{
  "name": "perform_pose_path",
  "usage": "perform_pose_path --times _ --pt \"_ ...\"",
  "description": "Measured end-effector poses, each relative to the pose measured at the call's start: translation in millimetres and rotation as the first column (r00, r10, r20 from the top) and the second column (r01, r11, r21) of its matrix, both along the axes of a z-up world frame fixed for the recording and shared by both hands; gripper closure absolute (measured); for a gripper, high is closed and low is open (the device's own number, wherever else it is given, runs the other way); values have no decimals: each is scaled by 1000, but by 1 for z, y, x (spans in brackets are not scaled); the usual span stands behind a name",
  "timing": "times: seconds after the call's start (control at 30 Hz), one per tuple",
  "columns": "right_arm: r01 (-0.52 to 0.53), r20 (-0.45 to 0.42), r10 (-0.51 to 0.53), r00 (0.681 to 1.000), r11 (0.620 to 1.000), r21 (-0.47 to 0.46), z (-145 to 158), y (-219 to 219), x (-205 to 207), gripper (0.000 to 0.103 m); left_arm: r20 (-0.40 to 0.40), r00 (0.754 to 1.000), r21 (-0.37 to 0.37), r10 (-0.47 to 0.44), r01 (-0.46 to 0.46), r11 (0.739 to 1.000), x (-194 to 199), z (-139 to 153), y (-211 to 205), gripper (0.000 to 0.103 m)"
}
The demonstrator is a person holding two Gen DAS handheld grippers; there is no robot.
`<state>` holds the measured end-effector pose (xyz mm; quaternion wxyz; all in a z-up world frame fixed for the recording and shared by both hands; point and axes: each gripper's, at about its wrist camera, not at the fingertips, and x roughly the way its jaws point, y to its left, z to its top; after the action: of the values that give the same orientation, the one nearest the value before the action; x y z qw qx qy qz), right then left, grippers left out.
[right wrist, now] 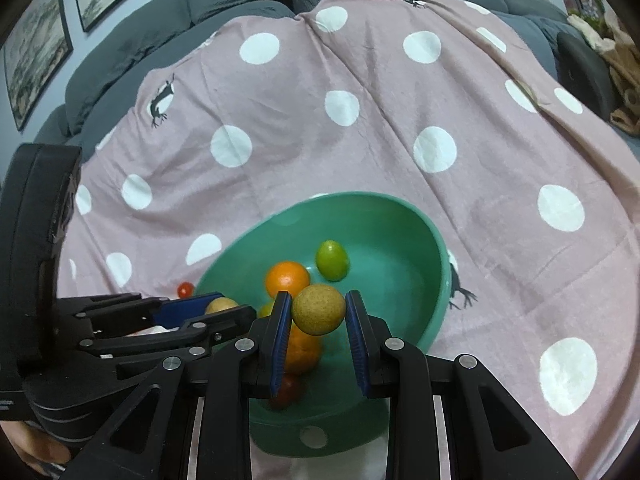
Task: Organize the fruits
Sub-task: 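Carry both yellow-brown fruits over the green bowl and release them inside, then move both tools back toward the last two cherry tomatoes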
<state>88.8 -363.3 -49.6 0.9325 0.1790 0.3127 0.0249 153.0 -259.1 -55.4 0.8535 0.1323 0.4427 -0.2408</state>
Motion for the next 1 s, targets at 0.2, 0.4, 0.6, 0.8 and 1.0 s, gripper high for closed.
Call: perform_pose_path --times 0.2,0.4,0.6,0.8,1.0 --pt "21 -3 -21 1000 1000 -23 -1 -2 -2 74 -5 1000 13 5 -5 1000 2 -4 -3 73" --pt "86 1 -87 996 993 -82 0 -6 -4 68 10 999 18 44 -44 999 5 -3 2 45" --pt "104 19 -102 995 989 -108 1 -6 -7 65 15 997 3 73 -73 997 4 -1 8 33" --pt "109 53 -104 993 989 -103 4 -6 -10 54 43 993 -3 108 -108 994 -1 7 19 28" --pt "88 69 -81 994 989 -116 3 -1 -10 53 66 984 -21 163 -162 987 -13 15 41 16"
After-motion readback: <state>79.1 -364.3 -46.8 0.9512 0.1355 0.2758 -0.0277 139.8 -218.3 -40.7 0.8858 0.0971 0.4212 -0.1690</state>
